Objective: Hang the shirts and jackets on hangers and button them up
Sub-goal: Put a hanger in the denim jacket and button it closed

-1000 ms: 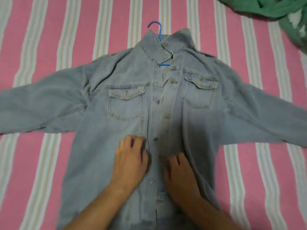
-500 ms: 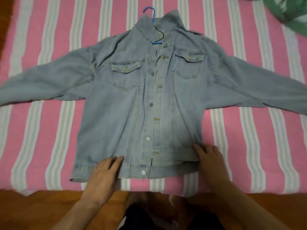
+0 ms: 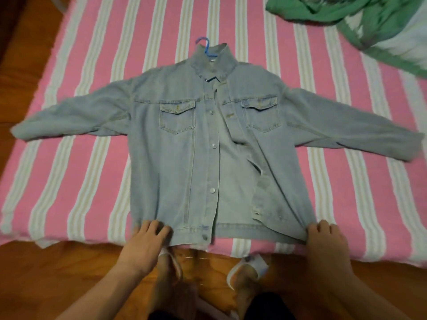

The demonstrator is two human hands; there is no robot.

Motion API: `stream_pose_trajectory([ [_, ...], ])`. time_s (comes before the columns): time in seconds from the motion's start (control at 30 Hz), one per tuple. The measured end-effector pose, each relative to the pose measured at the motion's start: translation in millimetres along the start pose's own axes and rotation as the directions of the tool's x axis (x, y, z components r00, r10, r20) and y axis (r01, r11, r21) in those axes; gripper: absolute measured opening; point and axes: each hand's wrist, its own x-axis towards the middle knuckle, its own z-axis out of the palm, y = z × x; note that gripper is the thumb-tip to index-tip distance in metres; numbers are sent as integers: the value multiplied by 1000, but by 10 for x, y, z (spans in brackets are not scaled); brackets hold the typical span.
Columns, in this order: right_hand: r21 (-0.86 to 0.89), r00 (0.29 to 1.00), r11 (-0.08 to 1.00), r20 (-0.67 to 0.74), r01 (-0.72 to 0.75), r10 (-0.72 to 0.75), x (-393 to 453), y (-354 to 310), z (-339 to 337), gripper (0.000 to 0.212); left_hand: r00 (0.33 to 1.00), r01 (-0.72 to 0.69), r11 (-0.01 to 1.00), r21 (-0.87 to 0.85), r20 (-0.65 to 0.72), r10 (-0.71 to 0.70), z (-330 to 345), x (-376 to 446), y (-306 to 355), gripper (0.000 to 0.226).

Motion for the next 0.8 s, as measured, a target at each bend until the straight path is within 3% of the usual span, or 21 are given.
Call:
stream_pose_trajectory([
  [0.1, 47, 995, 996, -72, 76, -73, 80, -315, 75, 29, 997, 39, 996, -85, -59, -44, 220, -141, -32, 66],
  [0.17, 127, 980, 972, -36, 198, -195, 164, -616, 118, 52, 968, 166, 962, -218, -148, -201, 240, -258, -58, 66],
  [0.23, 167, 979, 967, 42, 190, -200, 260, -845, 231, 70, 871, 376, 812, -447, -128, -474, 290, -316, -214, 74],
  [0.27, 182, 986, 973, 59, 143, -156, 311, -922, 275, 70, 826, 451, 694, -561, -30, -562, 295, -310, -318, 78],
  [0.3, 190, 991, 977, 72, 94, -109, 362, -976, 319, 65, 820, 468, 617, -633, 51, -570, 335, -280, -443, 79],
  [0.33, 193, 993, 979, 91, 57, -75, 404, -1014, 331, 60, 844, 445, 613, -653, 79, -530, 293, -231, -524, 76],
  [0.43, 175, 983, 983, 160, 58, -86, 484, -1036, 329, 50, 925, 302, 703, -644, 18, -380, 154, -113, -557, 55],
  [0.53, 254, 982, 967, 176, 27, -73, 493, -1046, 187, 35, 897, 325, 622, -712, 22, -442, -9, -97, -505, 29],
  [0.63, 416, 993, 902, 73, -119, 98, 410, -1137, -44, 14, 850, 337, 609, -718, -47, -525, -62, -315, -632, 30],
  [0.73, 519, 995, 855, -92, 12, 41, 54, -1383, -294, 11, 786, 411, 609, -679, -74, -613, -66, -633, -877, 34],
  [0.8, 550, 994, 828, -91, 106, -67, -263, -1604, -345, 19, 797, 443, 624, -644, -37, -603, -4, -780, -1004, 35],
])
